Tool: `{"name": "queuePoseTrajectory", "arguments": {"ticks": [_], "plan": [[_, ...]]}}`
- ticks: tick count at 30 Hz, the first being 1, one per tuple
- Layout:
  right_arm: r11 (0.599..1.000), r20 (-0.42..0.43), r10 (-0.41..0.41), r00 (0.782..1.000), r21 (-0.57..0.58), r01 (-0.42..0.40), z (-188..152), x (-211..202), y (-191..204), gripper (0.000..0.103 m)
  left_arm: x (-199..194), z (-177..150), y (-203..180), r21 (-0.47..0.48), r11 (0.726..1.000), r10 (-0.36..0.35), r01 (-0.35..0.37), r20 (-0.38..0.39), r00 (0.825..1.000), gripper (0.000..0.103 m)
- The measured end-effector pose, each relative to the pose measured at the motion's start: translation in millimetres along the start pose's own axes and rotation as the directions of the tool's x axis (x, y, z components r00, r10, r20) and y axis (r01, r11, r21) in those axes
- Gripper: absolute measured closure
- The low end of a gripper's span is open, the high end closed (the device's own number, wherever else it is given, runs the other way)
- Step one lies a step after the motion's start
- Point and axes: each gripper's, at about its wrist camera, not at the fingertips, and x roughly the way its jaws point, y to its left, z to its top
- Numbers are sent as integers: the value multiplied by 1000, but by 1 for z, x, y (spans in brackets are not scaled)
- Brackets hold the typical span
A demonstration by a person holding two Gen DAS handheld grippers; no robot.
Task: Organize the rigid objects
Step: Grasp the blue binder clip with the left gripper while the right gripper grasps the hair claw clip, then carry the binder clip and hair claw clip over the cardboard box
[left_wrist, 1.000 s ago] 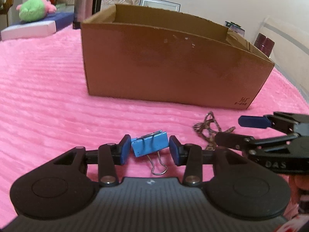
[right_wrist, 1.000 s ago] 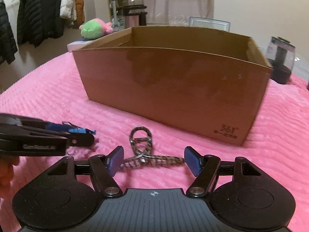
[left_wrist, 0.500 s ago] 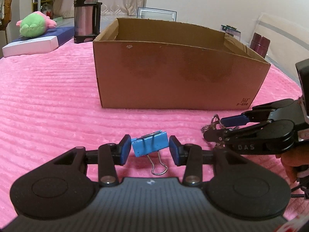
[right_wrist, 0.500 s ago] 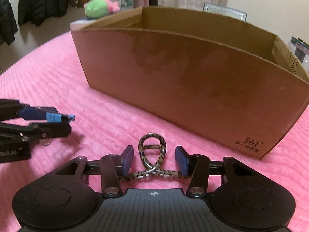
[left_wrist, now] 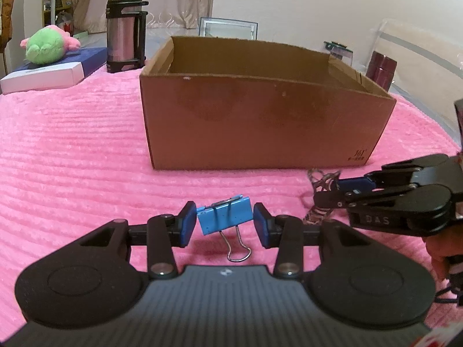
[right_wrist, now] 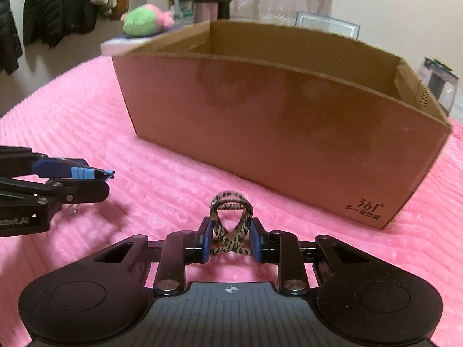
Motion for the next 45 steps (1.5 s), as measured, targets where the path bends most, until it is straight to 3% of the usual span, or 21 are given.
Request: {"name": "queuePoseTrajectory", "arguments": {"ticks": [11,24,33,45], "plan": [[998,109,-12,994,55,6,13,-56,8,80,-25,27,4,63,997,-36,33,45,998,66],[998,220,-23,975,57,11,73,-114,5,80,-53,97,11,177,981,-96,75,111,989,66],[997,230,-66,971,64,53,121,-103,-25,80,-37,154,20,190,974,-146,127,94,985,66],[990,180,-115,977,102,98,155,-51,-66,80,48,213,32,186,971,-148,148,-11,989,66]]}}
